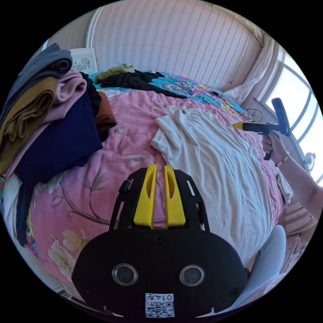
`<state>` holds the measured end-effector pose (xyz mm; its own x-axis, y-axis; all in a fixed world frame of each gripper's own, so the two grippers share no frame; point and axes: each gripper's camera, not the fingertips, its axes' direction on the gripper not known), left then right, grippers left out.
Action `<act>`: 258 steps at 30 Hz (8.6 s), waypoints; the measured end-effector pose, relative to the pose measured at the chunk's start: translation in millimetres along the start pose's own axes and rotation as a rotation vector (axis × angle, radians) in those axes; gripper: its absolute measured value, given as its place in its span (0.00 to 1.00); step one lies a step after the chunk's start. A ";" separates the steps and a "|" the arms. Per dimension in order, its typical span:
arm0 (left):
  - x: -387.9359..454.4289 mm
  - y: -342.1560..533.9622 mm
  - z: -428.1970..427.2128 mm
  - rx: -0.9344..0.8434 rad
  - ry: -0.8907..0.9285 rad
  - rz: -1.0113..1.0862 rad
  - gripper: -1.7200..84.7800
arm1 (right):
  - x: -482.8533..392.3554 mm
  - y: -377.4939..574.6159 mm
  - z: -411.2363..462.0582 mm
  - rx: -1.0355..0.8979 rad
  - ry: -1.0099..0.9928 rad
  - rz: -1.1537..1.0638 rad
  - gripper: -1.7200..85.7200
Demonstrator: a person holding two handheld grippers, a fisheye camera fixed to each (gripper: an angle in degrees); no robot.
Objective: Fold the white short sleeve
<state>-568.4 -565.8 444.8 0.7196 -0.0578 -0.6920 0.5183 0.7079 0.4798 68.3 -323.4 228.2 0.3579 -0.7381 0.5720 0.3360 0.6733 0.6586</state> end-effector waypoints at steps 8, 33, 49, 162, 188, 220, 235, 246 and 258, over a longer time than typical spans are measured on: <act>-44.4 -47.1 23.0 -0.104 0.042 -0.074 0.06 | -60.4 -109.5 138.4 -0.111 -0.027 -0.048 0.10; -91.2 27.1 -84.2 -0.052 0.044 0.025 0.01 | -125.0 -149.7 347.8 -0.405 0.175 -0.254 0.03; -141.3 55.5 -149.5 0.066 0.115 -0.171 0.01 | -145.9 -181.0 396.3 -0.286 0.079 -0.269 0.01; 71.5 50.3 2.5 0.127 0.025 0.243 0.02 | 72.2 58.7 -60.6 0.302 -0.072 0.333 0.07; 505.5 -82.8 213.6 0.008 0.281 0.962 0.04 | 184.0 397.4 -261.4 0.753 -0.184 0.874 0.03; 399.1 -83.4 238.5 -0.091 0.078 0.609 0.01 | 157.3 441.3 -339.2 0.883 -0.316 0.718 0.01; 300.5 -138.2 209.7 -0.123 0.230 0.487 0.05 | 126.4 391.1 -332.5 0.717 -0.365 0.621 0.02; 257.4 -175.4 227.2 -0.299 0.278 0.503 0.07 | 70.5 261.3 -277.6 0.119 -0.405 0.201 0.01; 175.3 -213.8 148.0 -0.199 0.194 0.466 0.07 | 37.1 221.3 -274.7 0.199 -0.054 0.256 0.08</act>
<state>-484.7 -831.5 300.7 0.7441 0.4113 -0.5265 0.0538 0.7486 0.6609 395.2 -189.8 260.9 0.3603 -0.5511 0.7527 0.0623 0.8192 0.5700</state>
